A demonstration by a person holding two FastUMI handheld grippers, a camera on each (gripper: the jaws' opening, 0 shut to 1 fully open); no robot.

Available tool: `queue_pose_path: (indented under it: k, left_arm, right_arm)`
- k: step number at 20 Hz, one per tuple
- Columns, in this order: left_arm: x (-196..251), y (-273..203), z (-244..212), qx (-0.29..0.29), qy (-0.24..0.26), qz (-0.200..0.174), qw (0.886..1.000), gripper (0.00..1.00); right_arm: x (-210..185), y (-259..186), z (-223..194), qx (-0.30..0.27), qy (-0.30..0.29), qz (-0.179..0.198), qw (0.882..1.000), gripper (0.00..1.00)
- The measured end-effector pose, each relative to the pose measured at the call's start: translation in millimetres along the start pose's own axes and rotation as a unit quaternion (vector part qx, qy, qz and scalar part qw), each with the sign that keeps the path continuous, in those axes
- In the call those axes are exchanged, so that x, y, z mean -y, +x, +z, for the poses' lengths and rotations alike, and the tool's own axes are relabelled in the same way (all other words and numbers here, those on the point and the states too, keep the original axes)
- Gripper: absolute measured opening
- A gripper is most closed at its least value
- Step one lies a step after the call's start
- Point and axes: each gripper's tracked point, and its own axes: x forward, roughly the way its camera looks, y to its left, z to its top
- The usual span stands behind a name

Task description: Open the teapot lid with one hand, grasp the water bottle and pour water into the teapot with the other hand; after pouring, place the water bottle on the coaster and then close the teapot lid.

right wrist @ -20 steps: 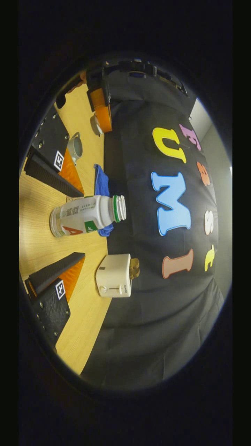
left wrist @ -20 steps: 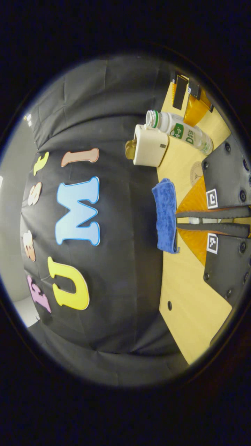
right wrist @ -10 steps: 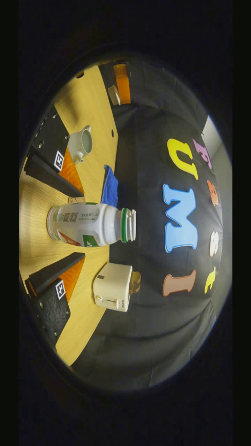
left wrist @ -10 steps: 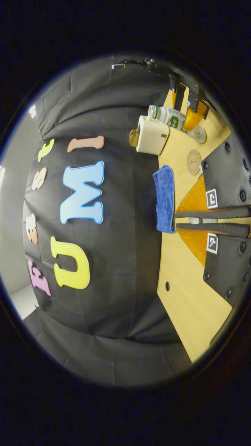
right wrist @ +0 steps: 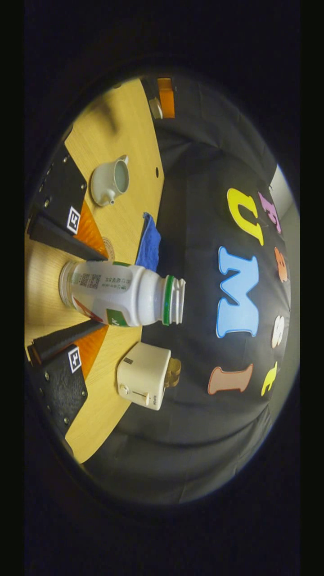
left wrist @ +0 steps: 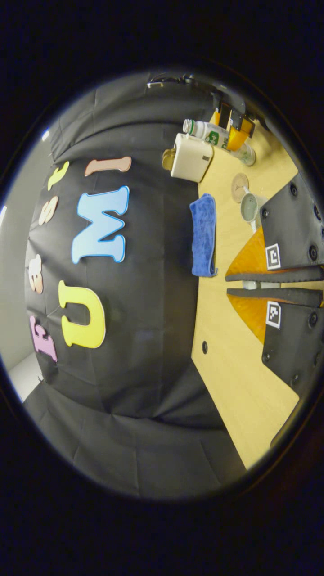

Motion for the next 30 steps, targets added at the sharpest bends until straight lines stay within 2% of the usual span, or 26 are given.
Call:
queue_pose_path:
  k: [1,3,7,10,11,12,13,14,21,24,25,26,27,28,30]
  left_arm:
    - [-2,0,-3,-0.002,-0.002,0.001,1.000,0.15]
    - [-5,-1,-7,-0.005,-0.007,0.002,1.000,0.12]
    - [-11,-3,-12,-0.009,-0.011,0.003,1.000,0.12]
    - [-16,-2,-14,-0.008,-0.012,0.006,1.000,0.12]
    - [-17,-3,-15,-0.008,-0.014,0.005,1.000,0.15]
    - [-18,-4,-16,-0.008,-0.015,0.005,1.000,0.12]
    - [-18,-4,-17,-0.009,-0.014,0.005,1.000,0.15]
    - [-19,-4,-18,-0.010,-0.014,0.005,1.000,0.12]
    - [-27,-4,-31,-0.021,-0.020,0.008,1.000,0.12]
    - [-34,-5,-35,-0.025,-0.021,0.011,0.999,0.12]
    - [-35,-5,-37,-0.026,-0.021,0.012,0.999,0.16]
    - [-38,-6,-38,-0.028,-0.022,0.013,0.999,0.15]
    - [-39,-5,-40,-0.029,-0.022,0.014,0.999,0.12]
    - [-40,-5,-41,-0.030,-0.024,0.015,0.999,0.15]
    - [-42,-5,-43,-0.032,-0.025,0.017,0.999,0.12]
  right_arm:
    - [0,1,0,-0.002,-0.006,0.001,1.000,0.75]
    - [0,0,3,-0.002,-0.018,0.000,1.000,0.71]
    - [6,1,17,0.004,-0.089,-0.025,0.996,0.71]
    - [10,2,35,0.013,-0.172,-0.046,0.984,0.71]
    - [9,3,41,0.016,-0.195,-0.049,0.979,0.71]
    - [8,5,45,0.017,-0.215,-0.053,0.975,0.71]
    - [8,5,49,0.018,-0.236,-0.057,0.970,0.71]
    - [9,8,52,0.017,-0.263,-0.063,0.963,0.71]
    - [-2,23,60,0.000,-0.411,-0.078,0.908,0.71]
    - [-8,27,63,0.000,-0.472,-0.086,0.877,0.71]
    - [-10,26,65,0.004,-0.493,-0.089,0.866,0.71]
    - [-12,27,67,0.008,-0.510,-0.092,0.855,0.71]
    - [-15,26,68,0.012,-0.525,-0.092,0.846,0.71]
    - [-18,27,67,0.014,-0.537,-0.090,0.839,0.71]
    - [-20,28,71,0.019,-0.561,-0.090,0.823,0.71]
